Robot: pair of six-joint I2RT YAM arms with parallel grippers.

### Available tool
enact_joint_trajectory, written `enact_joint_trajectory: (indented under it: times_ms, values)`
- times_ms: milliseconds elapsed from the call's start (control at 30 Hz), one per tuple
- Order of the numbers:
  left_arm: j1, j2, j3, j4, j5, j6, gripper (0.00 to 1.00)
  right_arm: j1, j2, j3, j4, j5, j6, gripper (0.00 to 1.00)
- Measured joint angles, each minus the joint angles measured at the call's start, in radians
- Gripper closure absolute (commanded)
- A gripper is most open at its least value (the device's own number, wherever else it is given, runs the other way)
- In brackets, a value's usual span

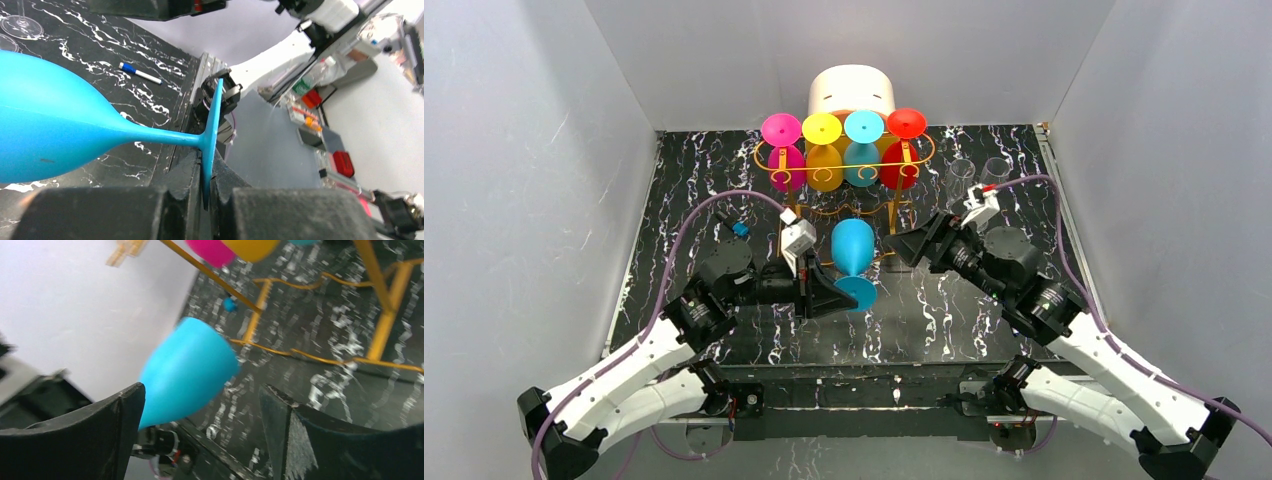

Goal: Take the wine glass off the wine glass rack
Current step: Place the wine glass at the center of the board.

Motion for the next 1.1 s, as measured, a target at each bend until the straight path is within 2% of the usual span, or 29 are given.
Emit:
enact_joint_trajectory:
  times_ms: [167,300,400,467,567,867,1100]
  values:
    - [0.000,0.039,0.051,-0.115,0.113,0.093,1.00,-0.068,0.034,0.000,-0.122,-0.011,-0.049,0.02]
    - [0.000,0.107,0.108,-0.216,0.203,0.163,1.00,-0.311,0.055,-0.011,-0.116,-0.253,-0.048,0.01]
    - [0.000,0.124,0.108,-0.275,0.233,0.221,1.00,-0.498,0.073,-0.107,0.049,-0.517,0.027,0.01]
    - [0.000,0.117,0.105,-0.287,0.244,0.255,1.00,-0.563,0.093,-0.175,0.148,-0.651,0.099,0.01]
    - [0.000,0.079,0.080,-0.276,0.271,0.304,1.00,-0.586,0.120,-0.203,0.195,-0.761,0.183,0.01]
    - [0.000,-0.039,0.027,-0.236,0.322,0.464,1.00,-0.589,0.048,-0.235,0.453,-0.904,0.299,0.01]
    - [0.000,-0.009,0.025,-0.233,0.381,0.551,1.00,-0.586,0.180,-0.223,0.596,-1.112,0.374,0.01]
